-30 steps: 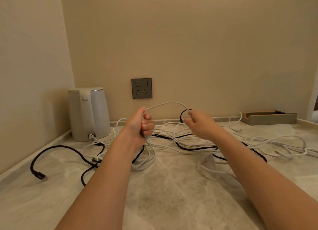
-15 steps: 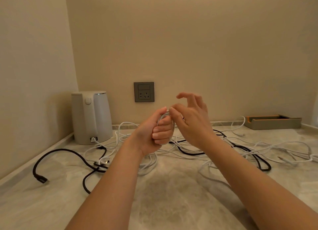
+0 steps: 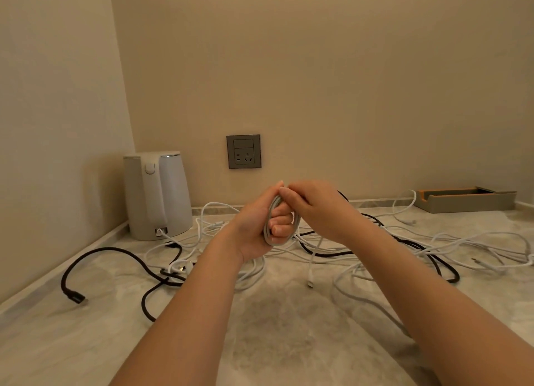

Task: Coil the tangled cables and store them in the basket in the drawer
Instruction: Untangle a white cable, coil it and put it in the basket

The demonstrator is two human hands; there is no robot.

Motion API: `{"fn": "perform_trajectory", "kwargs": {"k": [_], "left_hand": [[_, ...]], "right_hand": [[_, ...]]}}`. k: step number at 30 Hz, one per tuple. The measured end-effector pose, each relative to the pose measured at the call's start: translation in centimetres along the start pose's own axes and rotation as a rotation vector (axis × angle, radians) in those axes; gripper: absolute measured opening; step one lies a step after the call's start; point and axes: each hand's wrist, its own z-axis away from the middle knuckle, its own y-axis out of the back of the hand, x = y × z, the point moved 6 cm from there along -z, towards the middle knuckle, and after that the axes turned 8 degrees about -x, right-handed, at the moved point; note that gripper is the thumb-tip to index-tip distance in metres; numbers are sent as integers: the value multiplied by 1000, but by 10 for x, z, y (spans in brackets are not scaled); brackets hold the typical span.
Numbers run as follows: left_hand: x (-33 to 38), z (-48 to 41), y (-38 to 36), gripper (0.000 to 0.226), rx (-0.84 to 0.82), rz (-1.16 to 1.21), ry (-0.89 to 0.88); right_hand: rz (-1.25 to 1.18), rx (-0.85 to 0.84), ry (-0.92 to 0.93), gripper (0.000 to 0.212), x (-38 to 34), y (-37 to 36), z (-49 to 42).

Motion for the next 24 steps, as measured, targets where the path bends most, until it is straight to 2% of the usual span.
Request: {"fn": "perform_trajectory", "kwargs": {"k": [6,10,14,19,21,24], "left_hand": [[-6,-2,3,64,142,11,46],[2,-2,13,40,312,-65,-60],[12,-3,14,45,429,-189,-219],[31,5,6,48,603,-695,-511],[29,7,3,53,612,-742,-508],[28,10,3,57,679,-682,-510]], "right_hand": [[109,58,-46,44,9,-1,1],[127,198,-4,39,7,1,5],[-38,335,17,47,8,5,7],[-240,490,-64,45,20,14,11],[-288,545,-94,46,22,13,13],[-386,567,-129,49,22,7,14]]}}
